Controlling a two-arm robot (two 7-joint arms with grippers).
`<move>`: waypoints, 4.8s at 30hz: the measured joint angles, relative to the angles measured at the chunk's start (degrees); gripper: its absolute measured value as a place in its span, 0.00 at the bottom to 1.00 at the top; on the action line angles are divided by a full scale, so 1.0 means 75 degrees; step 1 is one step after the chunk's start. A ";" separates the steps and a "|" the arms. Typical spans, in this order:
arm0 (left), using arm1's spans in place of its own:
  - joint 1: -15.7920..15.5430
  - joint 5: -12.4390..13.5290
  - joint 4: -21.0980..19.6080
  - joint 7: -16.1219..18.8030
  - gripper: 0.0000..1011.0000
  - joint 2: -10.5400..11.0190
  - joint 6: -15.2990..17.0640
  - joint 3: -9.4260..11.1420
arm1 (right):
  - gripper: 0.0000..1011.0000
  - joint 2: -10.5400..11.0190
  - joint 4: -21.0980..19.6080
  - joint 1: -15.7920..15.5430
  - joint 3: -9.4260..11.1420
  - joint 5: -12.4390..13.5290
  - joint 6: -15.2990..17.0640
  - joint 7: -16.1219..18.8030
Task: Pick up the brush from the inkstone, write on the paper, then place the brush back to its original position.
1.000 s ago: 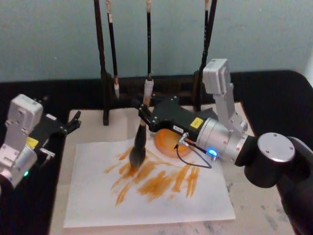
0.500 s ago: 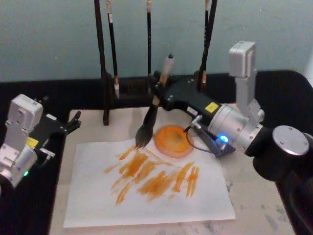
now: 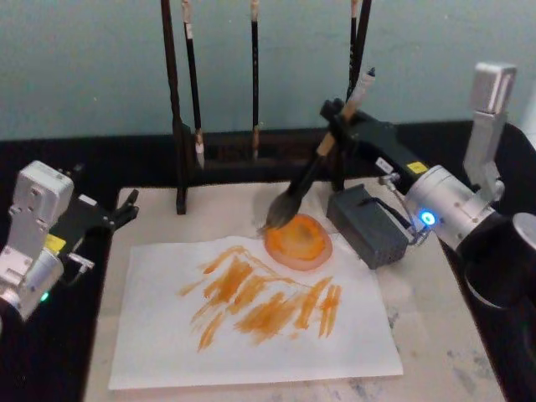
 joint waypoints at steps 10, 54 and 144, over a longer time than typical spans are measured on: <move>0.0000 0.0000 0.0000 0.0000 0.99 0.0000 0.0000 0.0000 | 0.16 -0.0241 0.0326 -0.0143 0.0458 0.0771 0.0036 -0.0551; 0.0000 0.0000 0.0000 0.0000 0.99 0.0000 -0.0001 0.0000 | 0.15 -0.0306 0.1736 0.0348 0.0772 0.3362 0.1617 -0.1125; 0.0000 0.0000 0.0000 0.0000 0.99 0.0000 0.0000 0.0000 | 0.16 0.0095 0.2796 0.0941 -0.0203 0.4356 0.1170 -0.1214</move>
